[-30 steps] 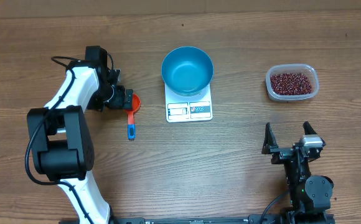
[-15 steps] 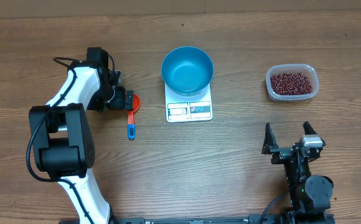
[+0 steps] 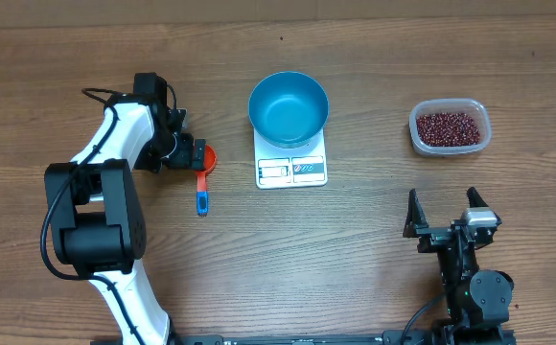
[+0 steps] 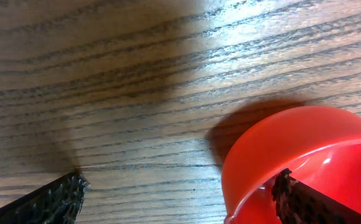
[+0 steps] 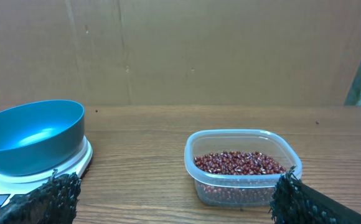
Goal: Scoop item into bowl and weigh 150g on scale
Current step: 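Lower the left gripper and grasp the red scoop's cup rim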
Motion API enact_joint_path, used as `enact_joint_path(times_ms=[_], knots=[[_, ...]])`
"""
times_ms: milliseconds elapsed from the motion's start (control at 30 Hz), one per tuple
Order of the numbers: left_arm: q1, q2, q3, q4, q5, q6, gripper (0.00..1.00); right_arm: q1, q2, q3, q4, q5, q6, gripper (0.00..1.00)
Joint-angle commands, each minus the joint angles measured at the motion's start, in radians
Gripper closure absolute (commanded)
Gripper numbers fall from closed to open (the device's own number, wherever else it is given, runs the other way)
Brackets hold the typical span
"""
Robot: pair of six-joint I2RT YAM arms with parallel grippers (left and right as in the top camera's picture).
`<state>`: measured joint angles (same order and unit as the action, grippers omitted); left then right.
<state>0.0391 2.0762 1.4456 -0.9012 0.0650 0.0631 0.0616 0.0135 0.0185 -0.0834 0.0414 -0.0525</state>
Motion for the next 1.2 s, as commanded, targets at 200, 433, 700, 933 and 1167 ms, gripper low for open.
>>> enact_joint_path(times_ms=[200,433,700,933,1167], knots=[[-0.008,0.036,-0.004,-0.011,0.006,0.020,0.19,0.008,-0.011,-0.011,0.003,0.006,0.008,0.00],[-0.008,0.036,-0.004,-0.011,0.006,0.020,0.50,0.008,-0.011,-0.011,0.003,0.006,0.008,0.00],[-0.008,0.036,-0.004,-0.011,0.006,0.020,0.79,0.008,-0.011,-0.011,0.003,0.006,0.008,0.00],[-0.008,0.036,-0.004,-0.012,0.006,0.019,0.96,0.008,-0.011,-0.011,0.002,0.006,0.008,0.00],[-0.008,0.035,0.001,-0.022,0.006,0.019,0.96,0.008,-0.011,-0.011,0.003,0.006,0.008,0.00]])
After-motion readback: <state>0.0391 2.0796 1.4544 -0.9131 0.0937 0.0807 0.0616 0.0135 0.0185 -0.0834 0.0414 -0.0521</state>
